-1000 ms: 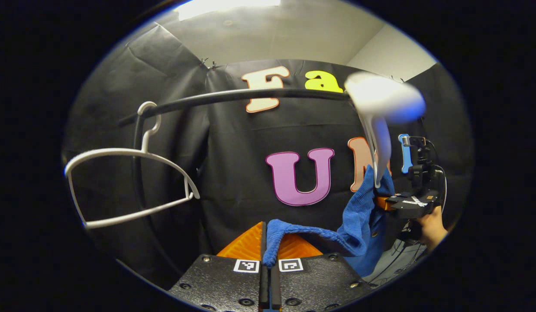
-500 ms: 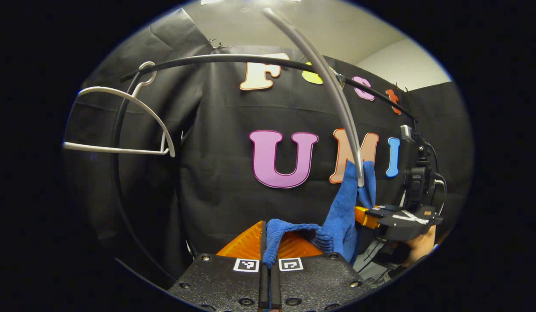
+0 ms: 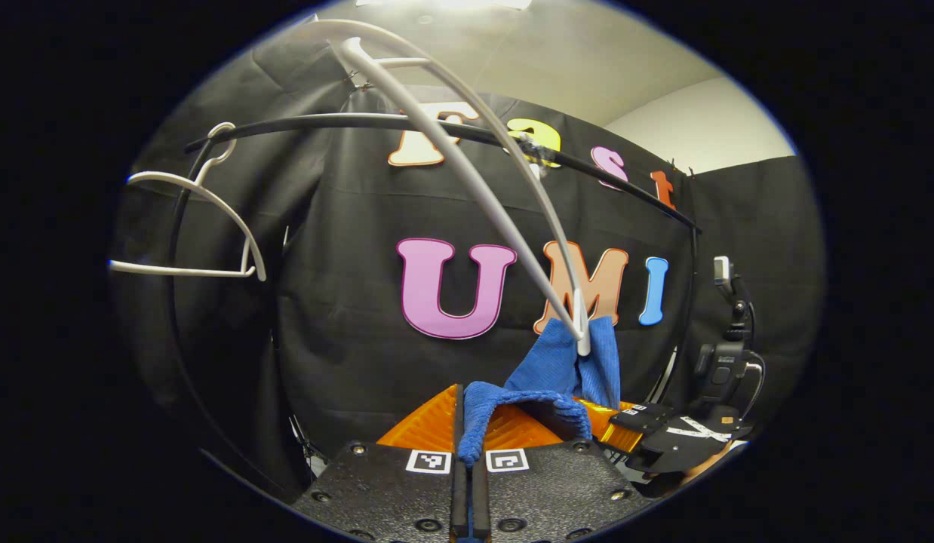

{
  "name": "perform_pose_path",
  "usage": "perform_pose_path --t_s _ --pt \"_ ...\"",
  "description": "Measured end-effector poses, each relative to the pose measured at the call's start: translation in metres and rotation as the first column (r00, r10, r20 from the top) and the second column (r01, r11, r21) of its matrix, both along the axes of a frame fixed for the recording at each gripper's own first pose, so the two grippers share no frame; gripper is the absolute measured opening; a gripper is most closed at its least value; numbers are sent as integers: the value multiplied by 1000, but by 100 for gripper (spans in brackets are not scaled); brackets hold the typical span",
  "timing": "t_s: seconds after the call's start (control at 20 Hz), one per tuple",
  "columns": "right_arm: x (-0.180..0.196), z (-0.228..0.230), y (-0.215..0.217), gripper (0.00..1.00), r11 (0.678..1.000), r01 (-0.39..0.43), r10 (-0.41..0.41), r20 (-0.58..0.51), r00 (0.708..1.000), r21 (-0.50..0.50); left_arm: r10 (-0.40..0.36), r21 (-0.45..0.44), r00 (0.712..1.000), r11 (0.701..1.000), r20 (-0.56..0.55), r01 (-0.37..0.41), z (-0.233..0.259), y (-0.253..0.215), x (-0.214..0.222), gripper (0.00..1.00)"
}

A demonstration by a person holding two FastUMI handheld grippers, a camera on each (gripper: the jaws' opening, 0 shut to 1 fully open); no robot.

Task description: Grasp the clothes on the hanger with both hands and then place them into the laundry hamper below.

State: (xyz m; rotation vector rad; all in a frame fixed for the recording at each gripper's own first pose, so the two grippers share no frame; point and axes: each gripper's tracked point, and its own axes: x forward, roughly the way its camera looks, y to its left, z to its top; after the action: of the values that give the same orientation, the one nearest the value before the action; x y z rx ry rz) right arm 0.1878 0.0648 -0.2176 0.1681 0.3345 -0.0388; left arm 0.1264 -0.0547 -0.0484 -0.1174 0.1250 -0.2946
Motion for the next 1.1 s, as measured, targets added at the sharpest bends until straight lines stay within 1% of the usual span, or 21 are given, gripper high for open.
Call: perform_pose_path --t_s 0.05,0.15,0.2,0.3,0.45,0.5,0.6,0.65,0.75,0.85,1.0,1.1 --pt "0 -6 -11 1 999 30 -29 -20 999 13 -6 6 1000 1000 7 6 3 -4 -1 2" --pt "-5 -17 -19 1 998 40 -38 -55 998 48 -21 9 1000 1000 18 21 10 -13 -3 2" --pt "-7 -18 -20 1 997 41 -38 -51 998 68 -29 12 999 999 26 29 13 -18 -5 2" --pt "-13 -11 -17 1 998 32 -30 -33 999 62 -36 18 998 999 42 36 19 -25 -2 2" --pt "-22 7 -4 1 1000 13 -13 -1 1000 28 -34 24 998 999 54 33 24 -25 -6 2" --pt "-26 17 0 5 1000 6 -6 17 1000 15 -31 24 998 999 58 30 25 -26 -5 2" --pt "-31 36 9 5 1000 -8 8 53 999 4 -26 22 998 999 56 25 24 -26 -3 2" --pt "-33 47 14 1 1000 -13 13 73 997 5 -21 20 998 1000 53 20 24 -26 -2 2" --pt "-39 71 17 1 1000 -4 3 121 993 4 -3 25 999 1000 40 2 21 -23 1 2" --pt "-40 91 17 0 1000 13 -11 159 987 -15 22 64 999 998 24 -23 11 -24 8 2" --pt "-43 94 11 1 996 54 -41 167 985 -71 88 145 995 985 39 -93 2 -13 13 3" --pt "-42 91 13 1 995 62 -48 173 984 -81 114 161 992 980 48 -120 -6 -11 18 2"
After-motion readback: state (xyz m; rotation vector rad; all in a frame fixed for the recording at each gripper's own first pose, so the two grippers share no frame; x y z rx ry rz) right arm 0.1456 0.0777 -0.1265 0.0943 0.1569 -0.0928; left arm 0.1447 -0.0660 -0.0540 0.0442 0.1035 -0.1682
